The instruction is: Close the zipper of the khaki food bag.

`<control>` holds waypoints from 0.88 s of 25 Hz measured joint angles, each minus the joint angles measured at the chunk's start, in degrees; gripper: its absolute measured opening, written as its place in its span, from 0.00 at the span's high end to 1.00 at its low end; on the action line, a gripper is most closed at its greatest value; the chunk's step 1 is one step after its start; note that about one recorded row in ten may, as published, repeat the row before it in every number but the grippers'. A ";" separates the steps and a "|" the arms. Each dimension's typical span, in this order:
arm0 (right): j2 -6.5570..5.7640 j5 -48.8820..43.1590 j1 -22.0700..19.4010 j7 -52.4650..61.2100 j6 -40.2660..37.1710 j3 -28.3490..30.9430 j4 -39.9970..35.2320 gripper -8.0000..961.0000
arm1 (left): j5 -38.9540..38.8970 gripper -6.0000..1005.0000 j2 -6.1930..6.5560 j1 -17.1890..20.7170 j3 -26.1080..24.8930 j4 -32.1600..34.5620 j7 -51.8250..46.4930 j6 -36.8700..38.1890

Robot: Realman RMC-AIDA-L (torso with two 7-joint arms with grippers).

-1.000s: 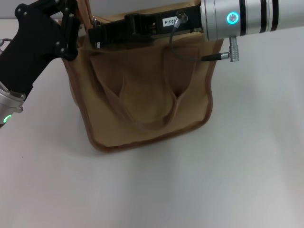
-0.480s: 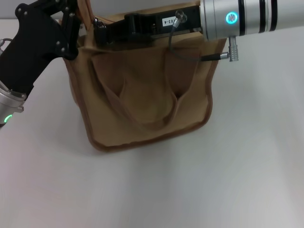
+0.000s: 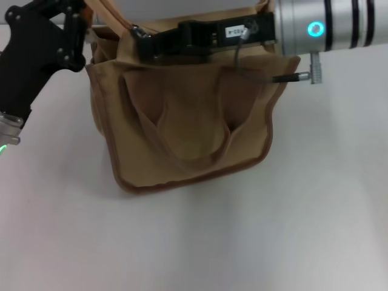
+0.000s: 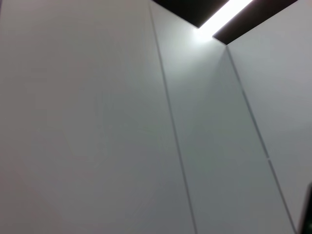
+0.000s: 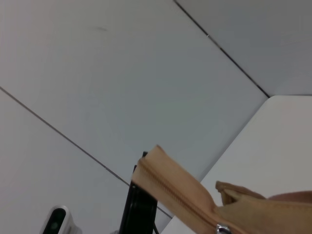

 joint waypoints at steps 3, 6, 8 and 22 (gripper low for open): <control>-0.12 -0.05 -2.04 0.05 -0.47 0.19 -1.93 0.97 | 0.00 0.98 0.08 0.47 -1.91 -0.15 -0.08 -1.82; -0.31 -0.16 -4.08 0.08 -0.96 0.23 -3.41 0.96 | 0.01 0.98 0.19 0.75 -3.06 -0.16 -0.20 -3.68; -0.65 -0.15 -5.51 0.09 -1.28 0.33 -4.13 0.96 | 0.01 0.98 0.23 0.90 -3.52 -0.16 -0.24 -4.68; -2.61 -0.15 -15.95 -1.59 -4.15 7.29 -7.77 0.93 | -0.04 0.98 0.24 1.45 -4.75 -0.16 -0.24 -8.35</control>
